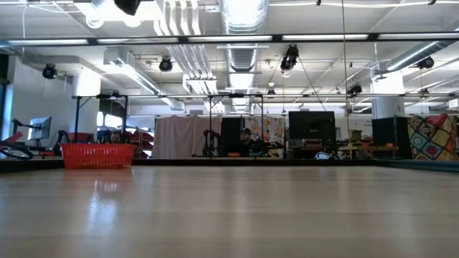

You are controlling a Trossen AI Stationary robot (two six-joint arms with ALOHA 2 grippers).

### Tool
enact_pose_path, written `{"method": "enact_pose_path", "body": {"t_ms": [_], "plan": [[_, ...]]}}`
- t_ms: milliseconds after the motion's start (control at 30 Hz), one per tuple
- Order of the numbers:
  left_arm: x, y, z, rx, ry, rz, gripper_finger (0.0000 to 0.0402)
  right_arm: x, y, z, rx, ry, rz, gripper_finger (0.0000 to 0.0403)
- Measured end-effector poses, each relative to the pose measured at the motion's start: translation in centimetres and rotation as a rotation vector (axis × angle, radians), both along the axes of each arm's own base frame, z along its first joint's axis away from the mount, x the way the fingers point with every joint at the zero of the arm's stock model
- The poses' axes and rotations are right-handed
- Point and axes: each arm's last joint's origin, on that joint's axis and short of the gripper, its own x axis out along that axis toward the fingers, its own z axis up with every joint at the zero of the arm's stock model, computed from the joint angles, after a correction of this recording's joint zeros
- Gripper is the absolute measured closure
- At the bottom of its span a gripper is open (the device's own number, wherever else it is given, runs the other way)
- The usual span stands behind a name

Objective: Sort crayons
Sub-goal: Return to Home Position

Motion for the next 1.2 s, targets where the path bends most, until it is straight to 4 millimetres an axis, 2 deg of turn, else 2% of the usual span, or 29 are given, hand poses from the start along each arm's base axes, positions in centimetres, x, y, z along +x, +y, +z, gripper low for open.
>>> {"method": "enact_pose_path", "body": {"t_ms": [167, 400, 700, 867, 1033, 1200], "plan": [[-1.6, 1.5, -5.3, -0.079, -0.026, 0.045, 0.0365, -0.4, -0.7, -1.9, 0.017, 0.027, -0.057, 0.0364], [-4.4, 3.1, -8.9, -0.185, -0.151, 0.087, 0.0365, -0.4, -1.1, -6.1, 0.004, 0.111, -0.087, 0.0365], [-6.5, 3.4, -10.9, -0.202, -0.159, 0.037, 0.0365, -0.6, -2.2, -10.7, 0.146, 0.147, -0.145, 0.0365], [-7.4, 3.4, -12.4, -0.234, -0.149, 0.036, 0.0365, -0.9, -2.4, -12.4, 0.187, 0.076, -0.141, 0.0365], [-8.1, 3.4, -12.7, -0.242, -0.136, 0.037, 0.0365, -1.4, -2.6, -12.9, 0.171, 0.038, -0.146, 0.0365], [-8.8, 3.5, -12.4, -0.201, -0.160, 0.043, 0.0365, -2.3, -2.9, -12.3, 0.138, -0.032, -0.143, 0.0365]]}}
